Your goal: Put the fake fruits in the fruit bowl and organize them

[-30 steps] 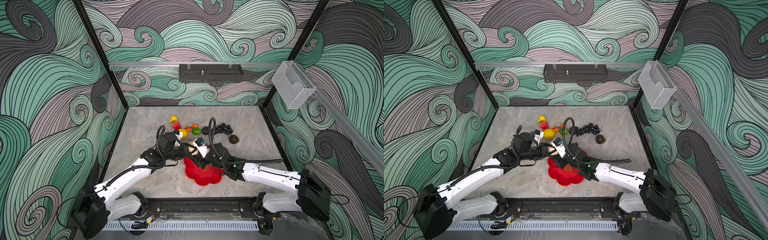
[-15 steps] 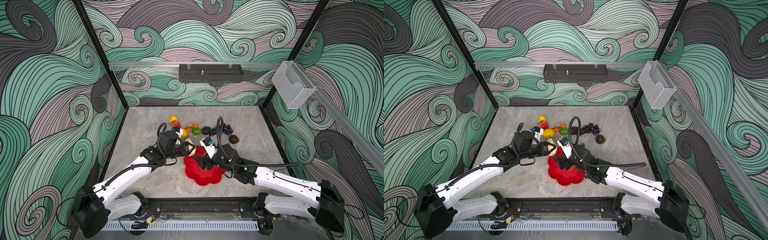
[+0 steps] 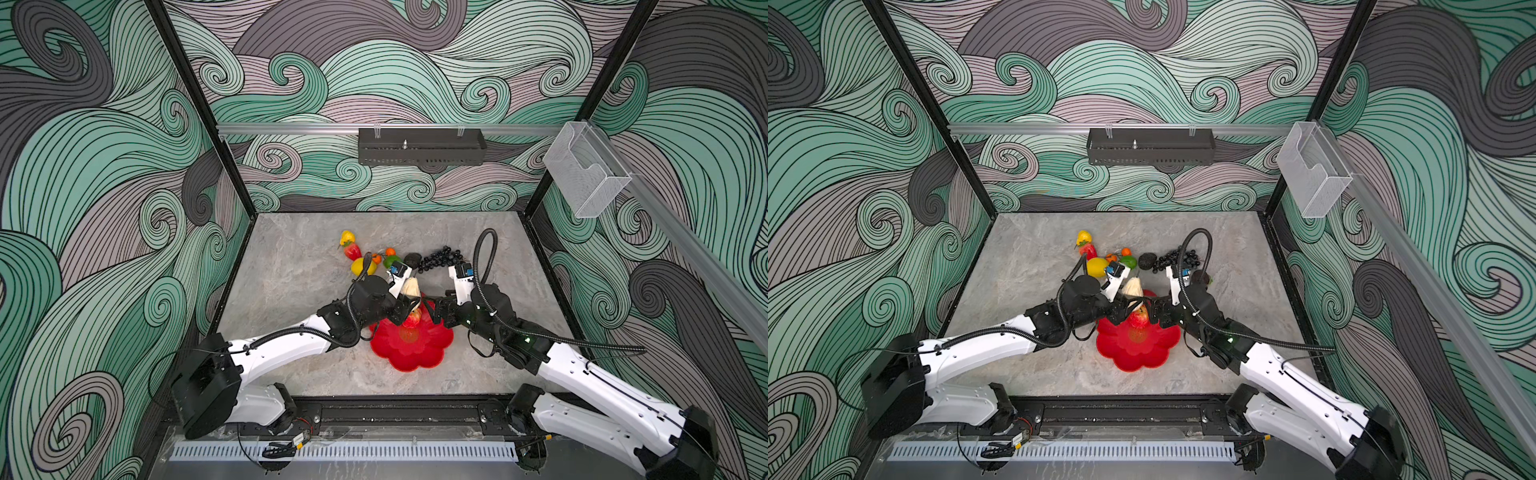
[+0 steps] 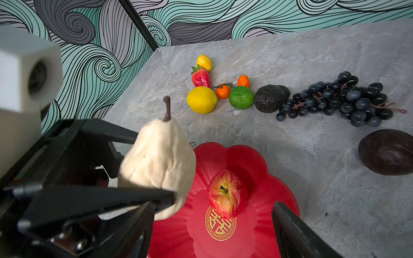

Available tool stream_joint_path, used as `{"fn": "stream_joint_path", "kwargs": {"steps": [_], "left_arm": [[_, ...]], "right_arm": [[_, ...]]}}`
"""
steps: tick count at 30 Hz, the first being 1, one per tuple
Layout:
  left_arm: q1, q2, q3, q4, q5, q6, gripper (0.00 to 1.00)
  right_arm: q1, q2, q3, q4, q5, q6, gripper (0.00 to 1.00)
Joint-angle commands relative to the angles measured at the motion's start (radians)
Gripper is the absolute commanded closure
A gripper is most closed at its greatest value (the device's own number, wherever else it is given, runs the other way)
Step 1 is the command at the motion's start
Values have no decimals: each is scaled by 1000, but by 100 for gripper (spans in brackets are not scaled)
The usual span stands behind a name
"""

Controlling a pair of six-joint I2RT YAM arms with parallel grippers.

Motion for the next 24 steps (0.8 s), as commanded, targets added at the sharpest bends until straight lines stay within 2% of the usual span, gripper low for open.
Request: {"fn": "stream_joint_path", "kwargs": {"steps": [1,10,24], "left_arm": [[-37,66,15,142,-10,189,63],[-134,83,-61,269,-62,297,64],[-140,52,-105,337,-102,326,63]], "right_arm": [[-37,-70,-34,23,-37,98,18],[-56,-50,-7,-16,-140,124,21],[-54,69,5,27,-329,208,34]]}}
